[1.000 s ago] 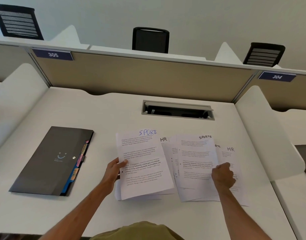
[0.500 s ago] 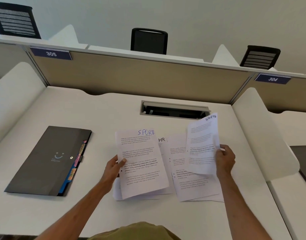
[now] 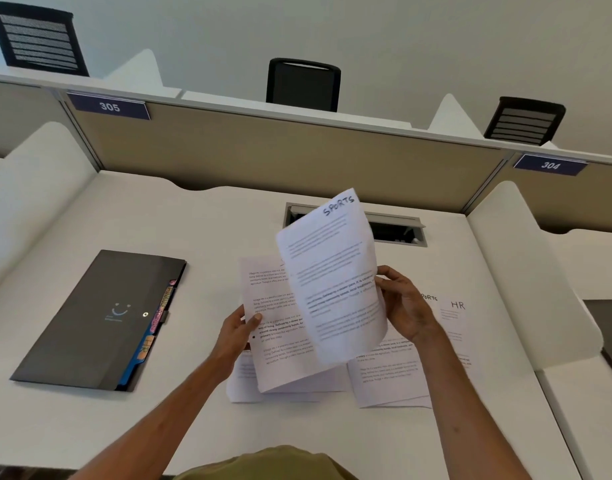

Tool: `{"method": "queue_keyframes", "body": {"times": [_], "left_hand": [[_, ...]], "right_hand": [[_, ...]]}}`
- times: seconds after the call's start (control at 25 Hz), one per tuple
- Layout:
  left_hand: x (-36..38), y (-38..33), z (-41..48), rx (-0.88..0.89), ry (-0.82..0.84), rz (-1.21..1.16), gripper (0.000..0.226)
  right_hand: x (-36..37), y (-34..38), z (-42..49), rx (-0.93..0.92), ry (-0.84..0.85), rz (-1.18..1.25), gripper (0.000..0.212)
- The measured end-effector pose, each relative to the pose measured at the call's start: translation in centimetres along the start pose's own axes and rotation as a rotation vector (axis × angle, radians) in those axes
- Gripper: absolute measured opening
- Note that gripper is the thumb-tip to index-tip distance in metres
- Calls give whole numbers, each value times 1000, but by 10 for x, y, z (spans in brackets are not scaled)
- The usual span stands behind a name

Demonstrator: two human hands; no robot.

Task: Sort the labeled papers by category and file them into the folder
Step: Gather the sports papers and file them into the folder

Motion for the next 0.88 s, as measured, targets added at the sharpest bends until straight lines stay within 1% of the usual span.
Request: {"method": "queue_keyframes", "body": {"times": [0.2, 0.36, 0.48, 0.56, 0.68, 0.76, 0.8, 0.84, 0.88], "left_hand": [[8, -11, -3, 10, 59, -39, 36], [12, -14, -2, 40, 92, 4, 36], [15, -15, -3, 47, 108, 41, 35], [17, -15, -3, 50, 110, 68, 36], [20, -15, -3, 7, 92, 58, 31], [20, -16, -5, -20, 97, 36, 47], [20, -17, -6, -3, 111, 51, 47], [20, -17, -7, 33, 120, 82, 37], [20, -17, -9, 72, 127, 102, 33]], "right_hand": [[-9, -49, 18, 157, -227, -397, 17], [-12, -82, 20, 244, -298, -469, 10], [-7, -89, 19, 234, -298, -459, 11], [-3, -90, 19, 203, -264, -430, 16], [4, -93, 20, 164, -226, -425, 19], [5, -97, 22, 136, -233, -451, 15], [6, -98, 22, 122, -223, -463, 14], [7, -98, 22, 116, -210, -480, 13], [7, -98, 22, 119, -194, -494, 13]]}}
Point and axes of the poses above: each hand's wrist, its own z-axis towards the middle knuckle, its own x-axis out of the palm, y = z × x, the point moved 1 cm from there along z, towards the middle knuckle
